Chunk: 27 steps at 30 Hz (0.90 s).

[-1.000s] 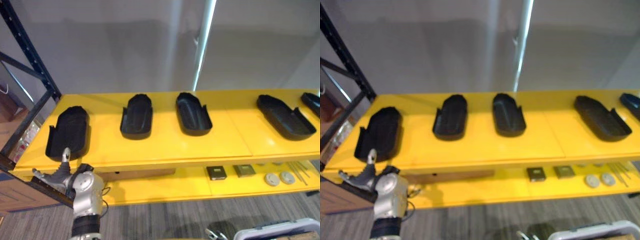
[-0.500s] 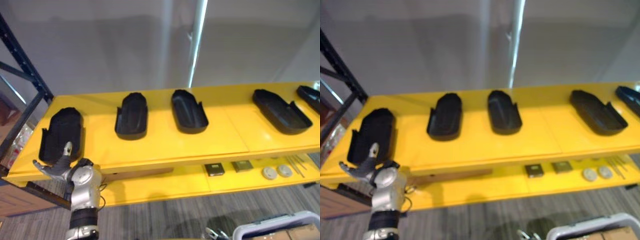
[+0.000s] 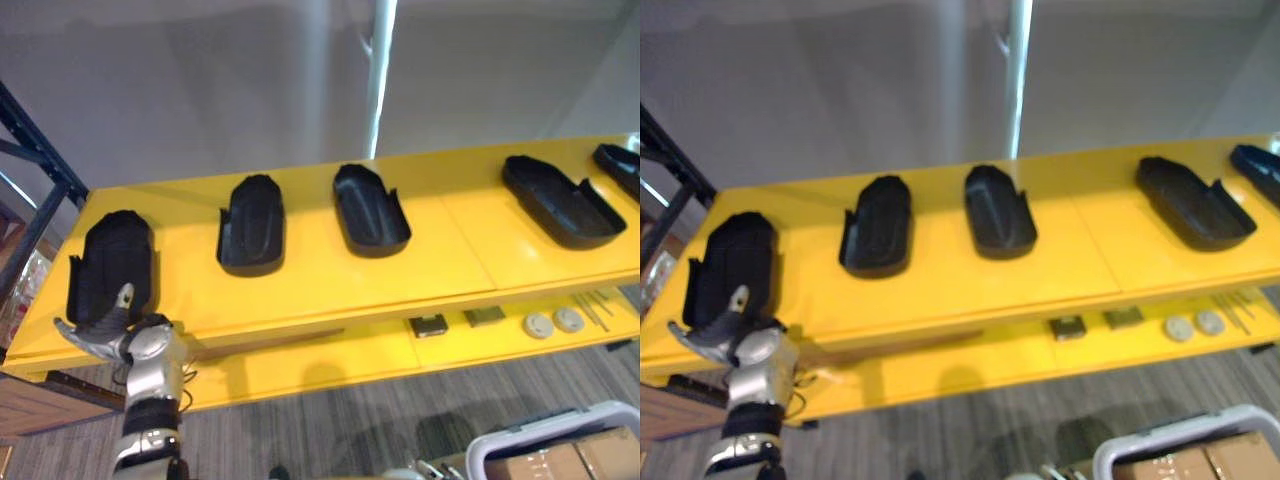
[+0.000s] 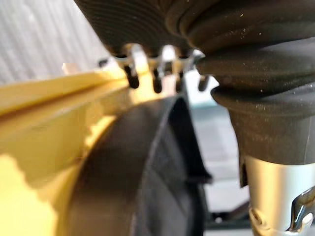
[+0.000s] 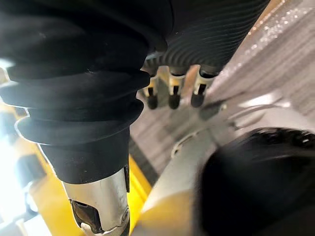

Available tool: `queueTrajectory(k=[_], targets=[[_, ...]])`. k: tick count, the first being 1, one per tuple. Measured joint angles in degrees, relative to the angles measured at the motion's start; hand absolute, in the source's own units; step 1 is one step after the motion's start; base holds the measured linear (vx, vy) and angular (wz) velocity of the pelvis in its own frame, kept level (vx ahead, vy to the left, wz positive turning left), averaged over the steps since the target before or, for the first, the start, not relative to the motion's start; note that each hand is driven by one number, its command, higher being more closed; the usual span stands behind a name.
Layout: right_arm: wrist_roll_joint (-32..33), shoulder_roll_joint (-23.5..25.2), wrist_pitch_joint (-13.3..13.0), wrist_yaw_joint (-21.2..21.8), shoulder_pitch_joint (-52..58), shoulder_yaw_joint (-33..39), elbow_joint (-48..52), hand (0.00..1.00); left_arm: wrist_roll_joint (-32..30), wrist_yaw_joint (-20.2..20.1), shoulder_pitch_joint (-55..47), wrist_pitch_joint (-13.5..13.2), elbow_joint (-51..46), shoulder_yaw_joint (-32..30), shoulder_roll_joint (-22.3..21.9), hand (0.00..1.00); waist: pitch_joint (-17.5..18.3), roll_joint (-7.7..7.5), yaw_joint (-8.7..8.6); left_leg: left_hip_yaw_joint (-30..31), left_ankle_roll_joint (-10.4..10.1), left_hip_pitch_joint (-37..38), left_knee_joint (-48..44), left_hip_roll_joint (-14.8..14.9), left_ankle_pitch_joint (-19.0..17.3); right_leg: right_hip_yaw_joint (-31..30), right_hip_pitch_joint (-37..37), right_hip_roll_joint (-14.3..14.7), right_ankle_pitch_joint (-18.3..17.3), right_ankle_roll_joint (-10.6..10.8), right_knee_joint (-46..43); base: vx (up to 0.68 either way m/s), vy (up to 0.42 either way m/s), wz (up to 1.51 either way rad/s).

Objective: Walk over and take plastic housings, then place them on the shelf

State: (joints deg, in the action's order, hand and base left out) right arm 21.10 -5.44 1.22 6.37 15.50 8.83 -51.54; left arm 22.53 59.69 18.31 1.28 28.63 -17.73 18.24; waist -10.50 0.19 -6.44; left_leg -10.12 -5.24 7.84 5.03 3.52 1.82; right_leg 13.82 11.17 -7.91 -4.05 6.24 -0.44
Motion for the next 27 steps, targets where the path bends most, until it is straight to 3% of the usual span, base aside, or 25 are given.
queueTrajectory(k=[12,19,27], targets=[[0.1,-0.9,0.1,0.1,0.1,-0.6,2.9,0.00,4.2,-0.1,8.2,0.3,6.9,-1.3,6.1,0.00,-2.3,0.92,-1.02,-1.6,0.0,-1.0,-0.3,0.0,0.0,-1.7,-3.1,-0.1,-0.5,-0.3,-2.4,0.00,0.003,-0.05],[0.3,-2.4,-0.2,0.1,0.1,-1.9,4.8,0.00,4.7,-0.1,11.3,2.0,9.7,-1.3,10.0,0.00,-4.5,1.71,-1.73,-1.7,0.0,-1.9,-0.3,0.3,0.2,-2.8,-6.2,-0.4,-2.0,-0.5,-6.1,-0.02,0.002,-0.04],[1.2,-3.2,-0.4,0.0,-0.2,-3.1,6.3,0.00,6.9,0.2,17.7,2.5,14.1,-1.3,12.9,0.00,-8.0,1.38,-2.37,-1.5,-0.1,-4.8,-2.0,0.2,0.2,-3.0,-9.3,-0.9,-2.8,-0.6,-8.3,0.01,0.001,0.01]])
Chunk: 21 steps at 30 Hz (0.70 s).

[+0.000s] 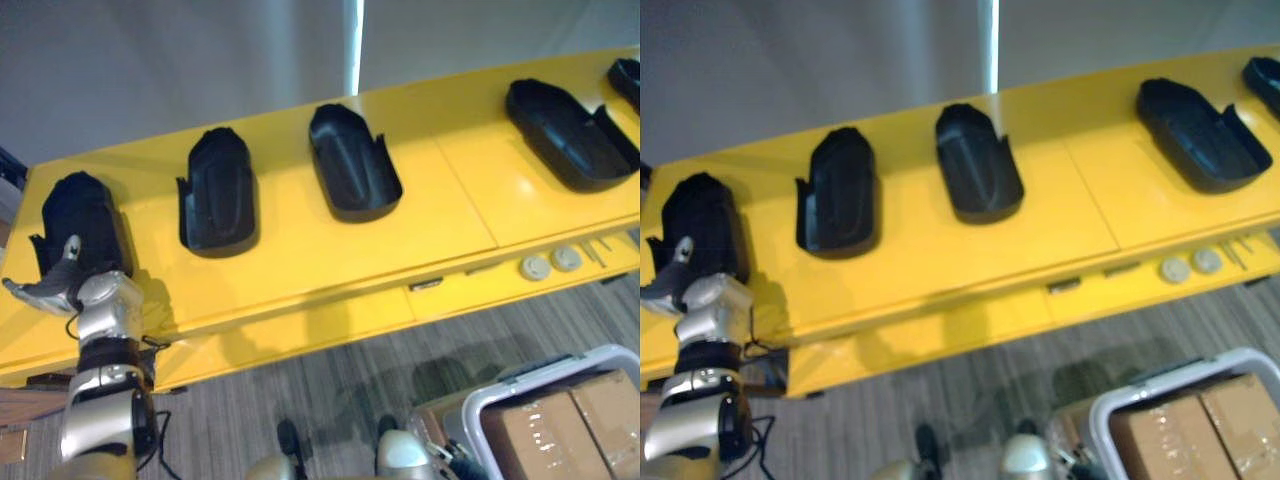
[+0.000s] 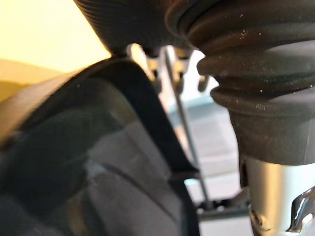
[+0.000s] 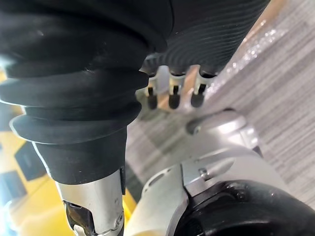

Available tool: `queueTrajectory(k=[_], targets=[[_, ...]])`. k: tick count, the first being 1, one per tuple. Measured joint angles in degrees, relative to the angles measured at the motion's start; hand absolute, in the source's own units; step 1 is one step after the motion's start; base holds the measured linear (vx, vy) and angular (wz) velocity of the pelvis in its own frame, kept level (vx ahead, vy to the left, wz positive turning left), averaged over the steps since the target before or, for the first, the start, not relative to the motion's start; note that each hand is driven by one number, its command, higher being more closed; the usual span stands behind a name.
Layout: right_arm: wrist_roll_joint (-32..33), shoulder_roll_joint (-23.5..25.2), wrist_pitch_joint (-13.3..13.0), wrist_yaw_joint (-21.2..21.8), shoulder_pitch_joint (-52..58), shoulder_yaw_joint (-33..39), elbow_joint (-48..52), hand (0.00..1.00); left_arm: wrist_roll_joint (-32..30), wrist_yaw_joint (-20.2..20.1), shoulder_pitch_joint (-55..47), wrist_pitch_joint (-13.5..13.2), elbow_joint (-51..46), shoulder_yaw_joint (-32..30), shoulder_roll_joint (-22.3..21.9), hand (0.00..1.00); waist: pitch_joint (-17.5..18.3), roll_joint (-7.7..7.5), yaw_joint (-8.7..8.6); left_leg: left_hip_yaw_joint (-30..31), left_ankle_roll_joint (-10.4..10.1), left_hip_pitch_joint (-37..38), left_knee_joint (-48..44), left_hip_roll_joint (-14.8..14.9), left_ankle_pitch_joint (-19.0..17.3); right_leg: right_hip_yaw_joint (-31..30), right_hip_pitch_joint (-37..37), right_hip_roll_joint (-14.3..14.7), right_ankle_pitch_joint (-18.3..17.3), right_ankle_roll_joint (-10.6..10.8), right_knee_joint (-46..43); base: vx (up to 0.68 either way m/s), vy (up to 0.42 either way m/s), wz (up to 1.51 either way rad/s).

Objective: Walk over and take plastic housings, then place them on the shelf

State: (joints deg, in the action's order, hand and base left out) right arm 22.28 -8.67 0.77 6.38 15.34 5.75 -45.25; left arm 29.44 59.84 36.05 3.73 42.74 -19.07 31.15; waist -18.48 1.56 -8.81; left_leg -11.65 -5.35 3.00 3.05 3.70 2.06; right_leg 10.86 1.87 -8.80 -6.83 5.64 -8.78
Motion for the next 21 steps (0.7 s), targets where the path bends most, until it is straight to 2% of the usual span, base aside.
queueTrajectory(k=[4,6,13,17,19,21], targets=[[0.5,-0.1,-0.6,0.0,-0.1,-0.3,0.0,0.00,1.8,-0.3,2.3,-0.4,1.5,0.0,2.4,0.00,-0.6,0.04,-0.07,0.0,-0.2,-1.1,-1.7,0.1,-0.3,-0.1,-0.3,0.0,-0.1,-0.1,-0.1,0.00,-0.001,0.02],[0.5,-0.4,-1.0,0.1,-0.2,-0.3,-0.1,0.00,1.8,-0.4,2.9,-2.5,1.6,0.0,2.5,0.00,-0.9,0.47,-0.05,0.0,-0.2,-1.1,-1.9,0.3,-0.3,-0.1,-0.2,0.0,-0.2,-0.3,-0.4,0.00,0.000,0.00],[0.5,-0.4,-1.1,0.2,-0.3,-0.4,-0.3,0.00,1.5,1.4,2.5,-7.0,0.3,0.0,2.2,0.00,-0.9,0.54,-0.17,0.2,0.0,-1.0,-2.6,0.6,-0.7,0.1,0.0,0.0,-0.2,-0.4,-1.0,-0.04,0.003,0.01],[0.5,-0.5,-1.7,0.0,-0.2,-0.8,-0.3,0.00,-1.9,4.3,0.2,-9.9,-3.5,-1.3,2.1,0.00,-0.9,0.54,0.17,0.2,0.1,-1.0,-2.5,0.5,-0.7,0.1,0.1,-0.1,0.0,0.0,-1.0,-0.05,0.007,0.01],[0.5,-0.5,-1.7,0.0,-0.2,-0.8,-0.4,0.00,-3.7,4.4,-0.7,-11.0,-5.4,-2.1,2.0,0.00,-0.9,0.57,0.25,0.2,0.1,-0.9,-2.4,0.5,-0.6,0.2,0.2,-0.1,0.1,0.1,-0.8,0.00,0.000,0.00],[0.5,-0.5,-1.6,0.0,-0.2,-0.8,-0.6,0.00,-7.0,3.1,-3.0,-12.2,-11.9,-3.6,1.6,0.00,-0.8,0.62,0.59,0.2,0.3,-0.3,-1.4,0.2,-0.3,0.3,0.6,-0.1,0.4,0.2,-0.2,0.00,0.000,0.00]])
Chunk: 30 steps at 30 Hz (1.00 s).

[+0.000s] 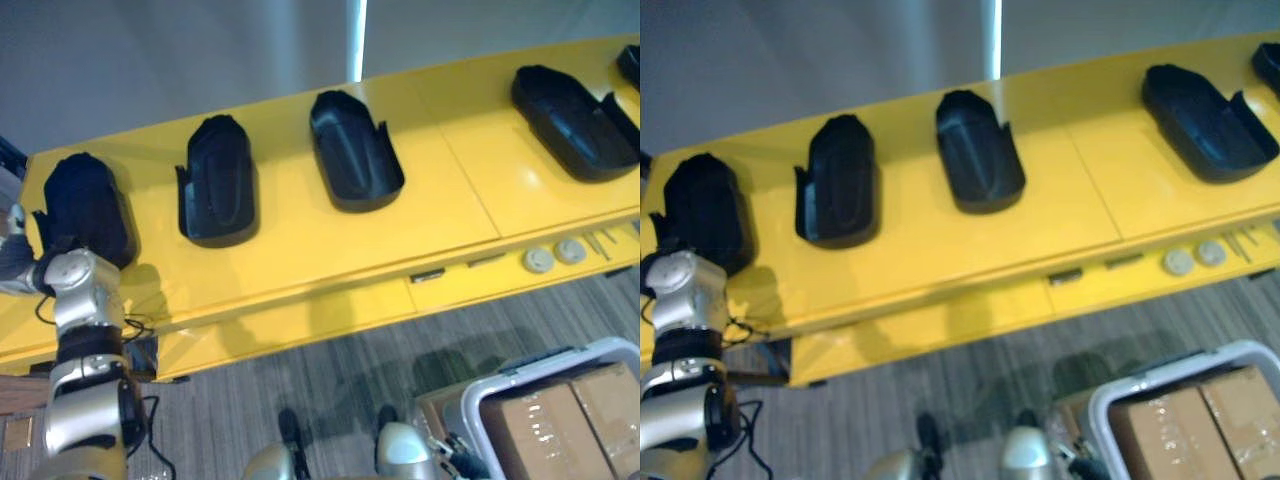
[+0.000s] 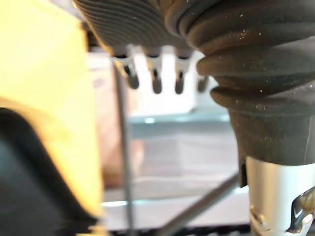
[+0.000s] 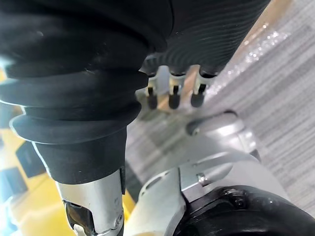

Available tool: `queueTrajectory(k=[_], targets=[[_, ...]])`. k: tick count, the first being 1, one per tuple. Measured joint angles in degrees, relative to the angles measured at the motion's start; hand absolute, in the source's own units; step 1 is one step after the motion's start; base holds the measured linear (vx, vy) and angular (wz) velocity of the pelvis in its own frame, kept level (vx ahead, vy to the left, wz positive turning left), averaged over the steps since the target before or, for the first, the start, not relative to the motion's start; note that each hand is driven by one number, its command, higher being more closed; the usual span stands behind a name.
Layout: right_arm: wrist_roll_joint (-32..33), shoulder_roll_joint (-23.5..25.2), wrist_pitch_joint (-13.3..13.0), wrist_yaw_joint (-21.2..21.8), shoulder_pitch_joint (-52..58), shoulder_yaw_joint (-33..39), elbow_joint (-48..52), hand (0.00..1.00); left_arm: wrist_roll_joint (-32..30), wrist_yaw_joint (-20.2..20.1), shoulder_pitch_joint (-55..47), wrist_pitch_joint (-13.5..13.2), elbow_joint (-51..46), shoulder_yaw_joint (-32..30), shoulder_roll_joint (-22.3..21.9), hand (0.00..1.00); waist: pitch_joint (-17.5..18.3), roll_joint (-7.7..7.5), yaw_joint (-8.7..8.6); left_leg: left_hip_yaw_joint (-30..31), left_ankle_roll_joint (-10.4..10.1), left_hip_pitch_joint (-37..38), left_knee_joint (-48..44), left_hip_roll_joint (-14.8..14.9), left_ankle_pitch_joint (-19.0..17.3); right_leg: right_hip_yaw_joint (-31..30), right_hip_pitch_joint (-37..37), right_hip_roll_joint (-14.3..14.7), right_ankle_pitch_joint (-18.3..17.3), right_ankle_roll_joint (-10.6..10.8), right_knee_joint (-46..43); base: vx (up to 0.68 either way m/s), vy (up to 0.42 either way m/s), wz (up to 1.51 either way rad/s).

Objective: Walk over and take plastic housings, then place them on the shelf

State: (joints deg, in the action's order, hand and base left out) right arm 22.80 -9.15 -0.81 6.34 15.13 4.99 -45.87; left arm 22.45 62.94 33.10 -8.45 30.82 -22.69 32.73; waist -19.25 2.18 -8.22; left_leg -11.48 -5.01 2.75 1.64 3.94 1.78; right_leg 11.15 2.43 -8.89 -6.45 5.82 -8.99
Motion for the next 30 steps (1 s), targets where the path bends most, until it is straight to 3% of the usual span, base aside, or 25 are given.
queueTrajectory(k=[1,4,6,7,8,9,11,14,16,22,27,30], targets=[[0.0,0.0,0.1,0.0,0.1,0.0,-0.1,0.00,-1.2,-1.0,-0.8,-0.3,-2.6,0.0,-0.4,0.00,0.0,0.03,0.13,0.0,0.0,0.3,0.1,-0.2,0.0,0.1,0.4,0.0,0.1,0.1,0.3,0.04,0.022,0.04],[-0.1,0.1,0.7,0.0,0.6,1.2,-0.9,0.00,-5.0,-11.0,-6.9,-0.7,-17.3,2.2,-3.1,0.00,1.5,0.61,0.69,0.6,0.0,1.5,1.1,-0.8,0.0,1.3,3.0,0.0,0.7,0.6,2.9,0.07,0.012,0.12],[-0.5,0.6,0.8,0.0,1.6,3.3,-2.1,0.00,-5.0,-22.6,-13.1,-0.8,-28.0,4.6,-5.2,0.00,4.1,1.50,1.62,1.0,0.0,2.4,2.2,-1.3,0.0,1.7,4.2,-0.1,0.8,0.6,4.3,0.10,0.026,0.11],[-0.8,0.8,0.8,0.0,1.8,3.7,-2.3,0.00,-5.0,-25.9,-14.8,-0.6,-30.4,5.4,-5.3,0.00,4.7,1.59,1.69,1.4,0.0,2.5,2.3,-1.4,0.0,1.9,4.6,-0.2,0.8,0.6,4.6,0.12,0.017,0.12],[-1.4,1.1,0.9,0.0,2.1,4.8,-2.5,0.00,-4.9,-33.0,-18.9,0.4,-34.9,6.9,-5.3,0.00,5.3,1.98,2.02,1.4,0.0,3.7,2.8,-1.4,0.0,2.5,5.9,-0.1,0.8,0.6,5.0,0.07,0.003,0.08],[-1.6,1.1,1.0,0.1,2.1,5.0,-2.6,0.00,-4.9,-34.1,-19.7,0.6,-35.4,7.1,-5.3,0.00,5.5,2.06,2.13,1.4,0.0,3.9,2.8,-1.4,0.0,2.6,6.1,-0.1,0.8,0.6,5.1,0.06,-0.003,0.02],[-2.9,1.3,1.1,0.2,2.1,6.2,-2.9,0.00,-3.6,-44.3,-23.8,2.4,-36.4,7.6,-5.4,0.00,6.6,2.57,3.18,1.4,0.0,4.5,2.9,-1.3,0.0,2.8,7.1,-0.1,0.8,0.6,5.7,0.00,0.000,0.00],[-4.1,1.7,1.2,1.1,2.1,7.9,-3.8,0.00,-2.1,-53.7,-27.0,5.9,-34.3,7.6,-5.1,0.00,7.2,2.92,4.57,1.4,0.0,5.2,3.0,-0.8,0.0,2.9,7.8,0.0,1.0,0.3,6.0,-0.06,-0.015,-0.01],[-4.7,2.0,1.2,1.3,2.1,8.5,-4.6,0.00,-0.6,-57.6,-28.8,7.7,-31.0,7.1,-4.5,0.00,8.3,2.77,5.15,1.4,0.0,5.1,3.0,-0.6,0.0,2.9,7.8,0.1,1.1,0.4,6.2,-0.07,-0.011,-0.01],[-5.6,3.4,1.2,1.3,2.4,9.8,-5.0,0.00,0.3,-63.3,-30.8,9.9,-28.7,5.5,-3.7,0.00,9.9,1.20,6.43,1.3,0.2,4.9,3.4,-0.9,0.1,3.0,8.0,0.0,1.8,0.7,7.9,-0.06,0.007,-0.01],[-5.6,3.8,1.3,1.3,2.4,10.8,-5.2,0.00,0.3,-71.9,-31.1,12.1,-28.3,5.5,-3.5,0.00,10.3,0.98,7.07,1.6,0.6,4.1,3.4,-1.7,0.4,3.4,8.7,-0.1,3.6,1.3,10.0,0.01,0.011,0.05],[-5.7,3.9,1.3,1.5,2.2,11.1,-5.4,0.00,6.6,-78.3,-30.9,12.5,-28.3,7.2,-0.6,0.00,10.4,0.86,7.08,1.9,0.6,4.1,3.4,-2.0,0.4,4.2,9.2,-0.1,3.7,1.3,10.7,0.02,-0.006,0.07]])
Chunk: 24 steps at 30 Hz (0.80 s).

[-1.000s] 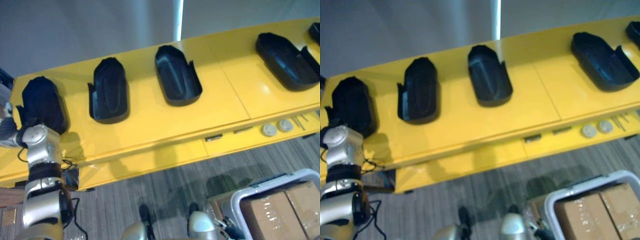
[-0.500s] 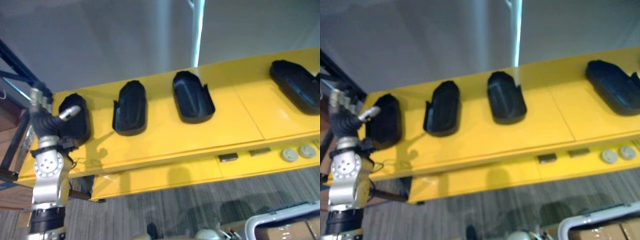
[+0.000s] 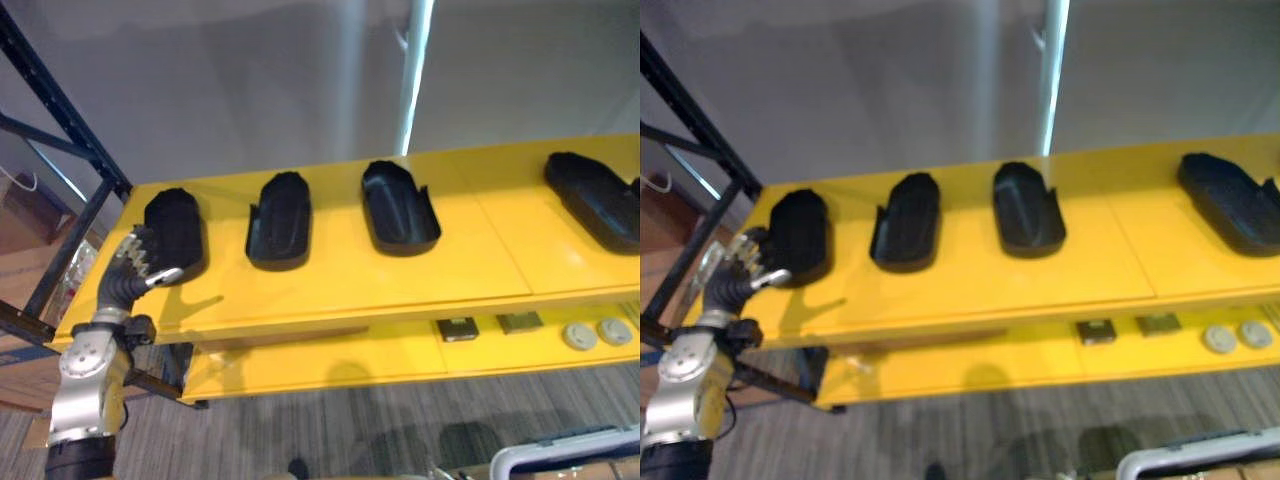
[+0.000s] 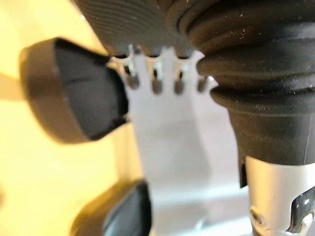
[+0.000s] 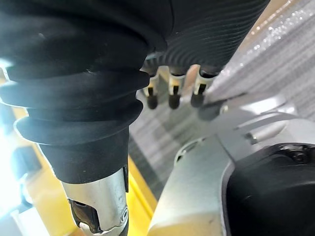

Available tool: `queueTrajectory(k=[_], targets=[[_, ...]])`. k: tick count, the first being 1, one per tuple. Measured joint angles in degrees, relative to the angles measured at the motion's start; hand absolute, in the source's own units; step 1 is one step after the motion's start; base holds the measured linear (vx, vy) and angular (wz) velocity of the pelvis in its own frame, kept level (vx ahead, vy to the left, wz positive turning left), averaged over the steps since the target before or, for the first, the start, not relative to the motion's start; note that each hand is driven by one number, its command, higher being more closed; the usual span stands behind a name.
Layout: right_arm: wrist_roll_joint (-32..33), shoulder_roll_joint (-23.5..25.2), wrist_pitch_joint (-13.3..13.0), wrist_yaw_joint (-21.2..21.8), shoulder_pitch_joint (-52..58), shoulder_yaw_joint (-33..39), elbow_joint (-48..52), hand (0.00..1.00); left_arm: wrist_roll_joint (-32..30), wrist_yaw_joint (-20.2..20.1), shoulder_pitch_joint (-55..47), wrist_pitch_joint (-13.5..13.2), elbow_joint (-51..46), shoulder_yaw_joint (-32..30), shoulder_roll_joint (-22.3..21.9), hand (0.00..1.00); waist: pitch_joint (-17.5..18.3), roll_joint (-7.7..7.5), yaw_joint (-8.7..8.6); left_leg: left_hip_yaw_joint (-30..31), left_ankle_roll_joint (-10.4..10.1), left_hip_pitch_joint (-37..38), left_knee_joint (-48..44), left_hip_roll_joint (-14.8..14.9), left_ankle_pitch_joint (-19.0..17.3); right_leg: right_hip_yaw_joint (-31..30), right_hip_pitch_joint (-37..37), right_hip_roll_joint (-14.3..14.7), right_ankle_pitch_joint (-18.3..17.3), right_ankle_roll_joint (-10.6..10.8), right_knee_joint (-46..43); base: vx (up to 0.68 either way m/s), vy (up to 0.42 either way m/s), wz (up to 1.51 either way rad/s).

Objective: Walk over and take plastic housings, then place them on the shelf

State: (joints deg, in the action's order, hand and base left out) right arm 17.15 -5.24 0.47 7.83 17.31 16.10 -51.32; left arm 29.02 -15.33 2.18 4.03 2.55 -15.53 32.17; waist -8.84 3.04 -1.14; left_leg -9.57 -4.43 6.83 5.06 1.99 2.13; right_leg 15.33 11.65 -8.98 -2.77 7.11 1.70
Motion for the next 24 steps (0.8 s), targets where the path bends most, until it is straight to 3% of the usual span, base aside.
queueTrajectory(k=[3,9,13,17,24], targets=[[0.0,-0.2,-0.2,0.9,-0.4,1.5,-0.9,0.00,5.1,-4.7,0.8,1.6,-0.1,2.4,1.2,0.00,0.1,0.23,-0.06,0.1,0.0,0.1,0.0,0.0,0.0,0.3,0.4,0.1,0.0,0.0,0.4,0.01,-0.022,0.06],[0.0,-0.1,-0.2,1.0,-0.9,1.5,-1.0,0.00,7.3,-8.5,2.6,3.0,1.7,6.1,1.2,0.00,0.3,0.36,-0.32,-0.2,0.0,0.1,0.0,0.4,0.0,0.3,0.4,0.1,0.0,-0.1,0.5,0.00,0.000,0.00],[0.0,-0.1,-0.2,1.0,-0.9,1.3,-1.4,0.00,7.4,-8.0,4.4,4.4,5.8,8.1,1.1,0.00,0.6,-0.16,-1.16,-0.3,0.0,0.1,0.0,0.4,0.0,0.2,0.5,0.1,0.1,-0.1,0.6,0.00,0.000,0.00],[0.0,-0.1,-0.1,1.0,-0.7,1.2,-1.8,0.00,6.9,-4.9,6.0,6.2,12.6,9.6,0.9,0.00,0.6,-1.00,-2.05,-0.6,-0.1,0.2,0.0,0.6,0.0,0.0,0.4,0.1,0.2,-0.2,0.7,0.00,-0.004,-0.02],[-0.1,0.0,0.1,1.0,-0.6,0.9,-1.9,0.00,6.0,-0.6,8.0,6.3,20.1,10.0,-1.0,0.00,0.6,-1.92,-2.71,-2.4,-0.4,1.1,0.0,0.7,-0.3,-1.3,0.6,0.1,0.3,-0.2,0.7,0.00,-0.004,-0.09]])
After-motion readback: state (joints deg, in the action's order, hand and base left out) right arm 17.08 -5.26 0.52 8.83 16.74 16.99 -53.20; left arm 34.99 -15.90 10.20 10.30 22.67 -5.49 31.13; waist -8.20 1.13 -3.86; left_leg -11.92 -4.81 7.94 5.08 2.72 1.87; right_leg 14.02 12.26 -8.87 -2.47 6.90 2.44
